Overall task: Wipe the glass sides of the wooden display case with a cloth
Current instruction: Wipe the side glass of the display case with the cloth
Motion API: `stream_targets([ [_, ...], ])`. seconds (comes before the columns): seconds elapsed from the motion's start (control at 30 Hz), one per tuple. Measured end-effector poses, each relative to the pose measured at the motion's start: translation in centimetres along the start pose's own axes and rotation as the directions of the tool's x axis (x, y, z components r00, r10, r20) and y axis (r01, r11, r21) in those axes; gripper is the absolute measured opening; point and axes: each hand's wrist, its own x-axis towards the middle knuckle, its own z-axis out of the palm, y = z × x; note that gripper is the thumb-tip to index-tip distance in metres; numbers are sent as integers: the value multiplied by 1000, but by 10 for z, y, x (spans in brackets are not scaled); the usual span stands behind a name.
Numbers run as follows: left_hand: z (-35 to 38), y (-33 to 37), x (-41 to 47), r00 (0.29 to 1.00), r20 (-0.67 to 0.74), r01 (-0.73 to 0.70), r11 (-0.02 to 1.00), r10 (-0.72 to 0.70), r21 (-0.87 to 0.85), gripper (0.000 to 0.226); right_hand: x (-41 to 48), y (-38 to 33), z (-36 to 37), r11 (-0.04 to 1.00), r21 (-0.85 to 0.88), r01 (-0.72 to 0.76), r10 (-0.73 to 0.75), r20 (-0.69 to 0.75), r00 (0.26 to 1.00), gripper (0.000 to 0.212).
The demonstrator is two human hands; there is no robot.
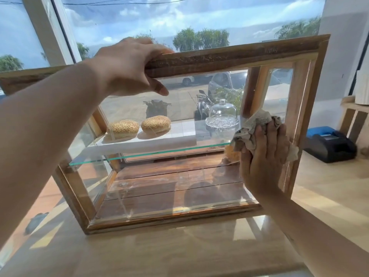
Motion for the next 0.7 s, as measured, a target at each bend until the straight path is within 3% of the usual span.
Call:
stream_targets([
  [0.07, 0, -1, 0, 1000, -1, 5, 1000, -5, -2, 78, -6, -18, 7, 1000, 8, 13, -13, -5, 1000, 56],
  [0.3, -1, 1, -1, 1000, 7, 4, 1000, -3, -9, 78, -21, -82, 25, 933, 37, 359, -360, 27, 933, 44],
  [0.43, -1, 0, -3, 1000, 3, 0, 1000, 0, 3, 77, -18, -41, 17, 773, 38, 633, -634, 92, 768, 42],
  [0.5, -1, 2, -2, 1000, 3, 2, 1000, -2, 2, 77, -14, -7, 6, 737, 34, 675, -673, 134, 727, 43],
  [0.7, 1, 0, -2, 1000, -1, 3, 1000, -3, 14, 80, 14, 30, -13, 920, -33, 391, -384, 131, 914, 45],
])
